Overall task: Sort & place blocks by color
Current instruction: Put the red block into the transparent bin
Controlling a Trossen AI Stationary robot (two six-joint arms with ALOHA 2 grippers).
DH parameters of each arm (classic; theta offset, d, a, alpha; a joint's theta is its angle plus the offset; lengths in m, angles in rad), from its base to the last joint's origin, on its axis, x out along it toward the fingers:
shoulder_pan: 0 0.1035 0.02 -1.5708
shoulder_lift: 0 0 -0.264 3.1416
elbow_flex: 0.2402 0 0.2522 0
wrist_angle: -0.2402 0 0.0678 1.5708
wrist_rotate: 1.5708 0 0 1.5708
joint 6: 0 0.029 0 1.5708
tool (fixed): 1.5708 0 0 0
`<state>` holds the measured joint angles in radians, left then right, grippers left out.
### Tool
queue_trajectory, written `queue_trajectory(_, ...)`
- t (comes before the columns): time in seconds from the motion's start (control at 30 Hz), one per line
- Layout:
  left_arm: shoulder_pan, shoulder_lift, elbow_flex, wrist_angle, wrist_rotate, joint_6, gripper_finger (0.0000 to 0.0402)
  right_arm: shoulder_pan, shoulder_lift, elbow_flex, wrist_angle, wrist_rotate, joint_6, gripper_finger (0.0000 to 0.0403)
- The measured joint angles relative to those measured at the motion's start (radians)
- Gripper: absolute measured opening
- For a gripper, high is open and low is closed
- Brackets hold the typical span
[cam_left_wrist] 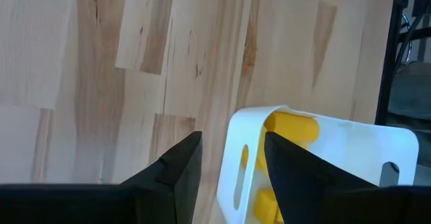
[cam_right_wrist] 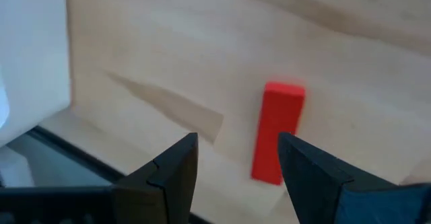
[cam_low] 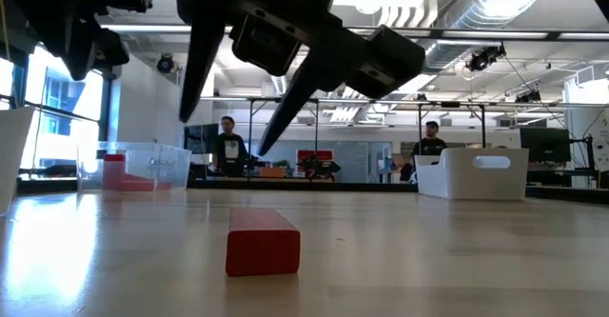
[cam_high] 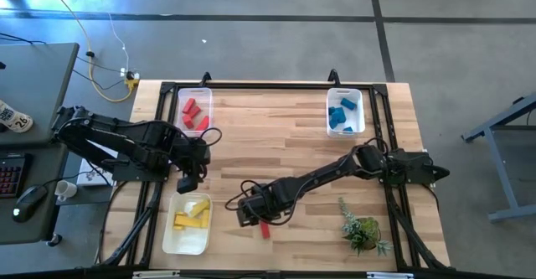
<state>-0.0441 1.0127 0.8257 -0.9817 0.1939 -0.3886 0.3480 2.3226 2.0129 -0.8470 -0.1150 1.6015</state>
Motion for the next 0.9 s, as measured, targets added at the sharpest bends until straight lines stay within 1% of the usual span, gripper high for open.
queue_trajectory(0.2,0.000,0.000,0.000,0.000,-0.005,0.033,0.0148,0.020,0.000,0.009,0.018,-0.018,0.076,0.0187)
queue_trajectory(0.37,0.000,0.000,0.000,0.000,-0.052,0.034,0.0147,0.035,0.000,0.044,-0.028,0.002,0.108,0.0187)
queue_trajectory(0.53,0.000,0.000,0.000,0.000,-0.086,0.035,0.0147,0.034,0.003,0.045,-0.079,0.053,0.067,0.0187)
queue_trajectory(0.9,0.000,0.000,0.000,0.001,-0.087,0.035,0.0147,0.018,0.048,0.045,-0.074,0.050,-0.005,0.0187)
